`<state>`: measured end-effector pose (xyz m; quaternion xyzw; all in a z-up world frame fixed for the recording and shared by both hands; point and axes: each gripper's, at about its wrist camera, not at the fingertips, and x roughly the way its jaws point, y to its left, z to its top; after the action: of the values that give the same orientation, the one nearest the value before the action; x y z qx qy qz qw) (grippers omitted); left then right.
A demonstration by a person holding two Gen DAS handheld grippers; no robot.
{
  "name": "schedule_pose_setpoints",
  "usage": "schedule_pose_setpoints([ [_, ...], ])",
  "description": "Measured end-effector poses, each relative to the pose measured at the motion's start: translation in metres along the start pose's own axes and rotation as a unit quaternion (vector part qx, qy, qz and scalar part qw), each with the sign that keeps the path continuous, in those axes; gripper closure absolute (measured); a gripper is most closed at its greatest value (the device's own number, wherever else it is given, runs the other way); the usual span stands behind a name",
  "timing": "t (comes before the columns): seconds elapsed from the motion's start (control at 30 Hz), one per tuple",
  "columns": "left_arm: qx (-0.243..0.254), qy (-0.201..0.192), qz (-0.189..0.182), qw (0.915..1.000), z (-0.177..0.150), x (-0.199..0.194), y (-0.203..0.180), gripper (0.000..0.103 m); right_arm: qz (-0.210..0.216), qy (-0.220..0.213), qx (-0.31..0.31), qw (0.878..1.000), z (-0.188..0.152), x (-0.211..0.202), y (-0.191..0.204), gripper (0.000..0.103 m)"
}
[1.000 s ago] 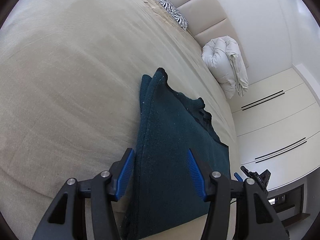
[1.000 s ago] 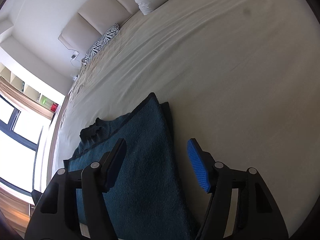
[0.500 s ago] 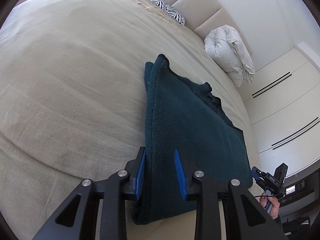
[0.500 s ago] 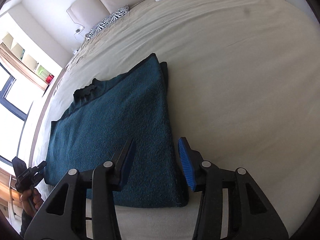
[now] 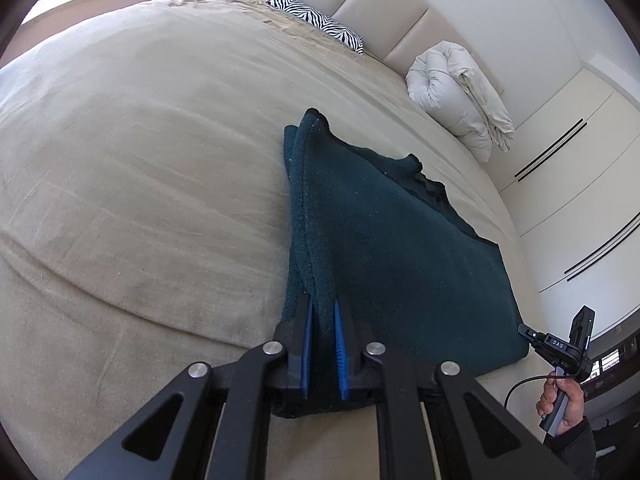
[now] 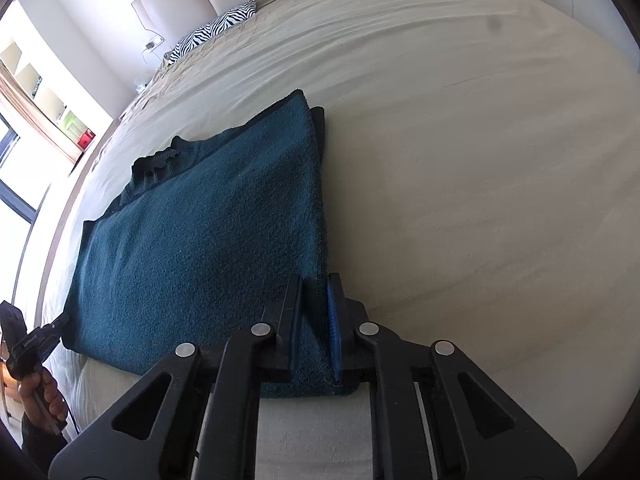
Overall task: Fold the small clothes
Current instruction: 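Lower the folded hem onto the sweater and press it flat with both grippers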
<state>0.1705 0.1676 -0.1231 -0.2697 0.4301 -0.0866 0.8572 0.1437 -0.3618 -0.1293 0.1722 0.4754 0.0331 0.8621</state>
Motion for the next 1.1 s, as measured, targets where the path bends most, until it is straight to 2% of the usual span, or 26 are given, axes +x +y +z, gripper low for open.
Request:
schedule_pose_setpoints([
  [0.2, 0.009, 0.001, 0.002, 1.0, -0.002, 0.001, 0.001, 0.094, -0.019, -0.008, -0.02, 1.0, -0.003, -0.008, 0.008, 0.098],
  [1.1, -0.008, 0.022, -0.014, 0.9996, -0.01, 0.004, 0.022, 0.094, -0.005, 0.002, 0.011, 1.0, -0.027, -0.009, -0.01, 0.098],
])
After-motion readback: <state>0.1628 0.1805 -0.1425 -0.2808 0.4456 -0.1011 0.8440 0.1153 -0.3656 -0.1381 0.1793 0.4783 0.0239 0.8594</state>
